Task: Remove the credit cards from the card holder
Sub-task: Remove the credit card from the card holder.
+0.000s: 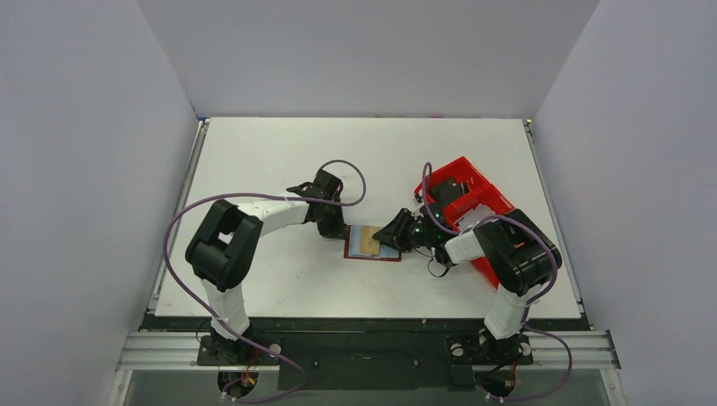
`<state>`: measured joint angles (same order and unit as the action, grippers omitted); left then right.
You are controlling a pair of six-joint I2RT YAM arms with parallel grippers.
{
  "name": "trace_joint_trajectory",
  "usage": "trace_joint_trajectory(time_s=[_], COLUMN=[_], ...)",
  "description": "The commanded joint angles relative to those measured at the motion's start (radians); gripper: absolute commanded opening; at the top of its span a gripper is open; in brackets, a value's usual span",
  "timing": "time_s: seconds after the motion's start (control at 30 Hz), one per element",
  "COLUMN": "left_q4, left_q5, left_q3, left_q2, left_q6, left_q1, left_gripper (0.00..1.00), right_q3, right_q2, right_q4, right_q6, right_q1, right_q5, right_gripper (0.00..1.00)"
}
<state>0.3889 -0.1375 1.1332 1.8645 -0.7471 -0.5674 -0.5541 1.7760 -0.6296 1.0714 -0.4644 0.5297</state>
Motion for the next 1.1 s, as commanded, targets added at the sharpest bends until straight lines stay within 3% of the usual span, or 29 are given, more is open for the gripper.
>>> trace_joint_trajectory(time_s=[0.0, 0.27, 0.47, 1.07], left_q4=[0.111, 0.118, 0.119, 0.112], left_q5=[0.114, 0.119, 0.122, 0.119], left_q3=[-0.037, -0.035, -0.036, -0.036], left_q2=[0.058, 0.069, 0.071, 0.058], left_q6=[0.046, 0.046, 0.045, 0.048], left_q1=[0.006, 0.007, 0.009, 0.009], left_gripper=[0.00, 0.00, 0.00, 0.00], right_q3=[0.006, 0.021, 0.002, -0.025], right_q2=[0.034, -0.019, -0.099, -0.257], right_q4=[-0.019, 0.032, 0.207, 0.443], right_q6=[0.001, -0.022, -0.112, -0.221], right_q1=[-0.002, 0.011, 0.023, 0.053], right_q5=[-0.034, -0.059, -0.117, -0.197], right_gripper=[0.22, 0.00, 0.00, 0.00])
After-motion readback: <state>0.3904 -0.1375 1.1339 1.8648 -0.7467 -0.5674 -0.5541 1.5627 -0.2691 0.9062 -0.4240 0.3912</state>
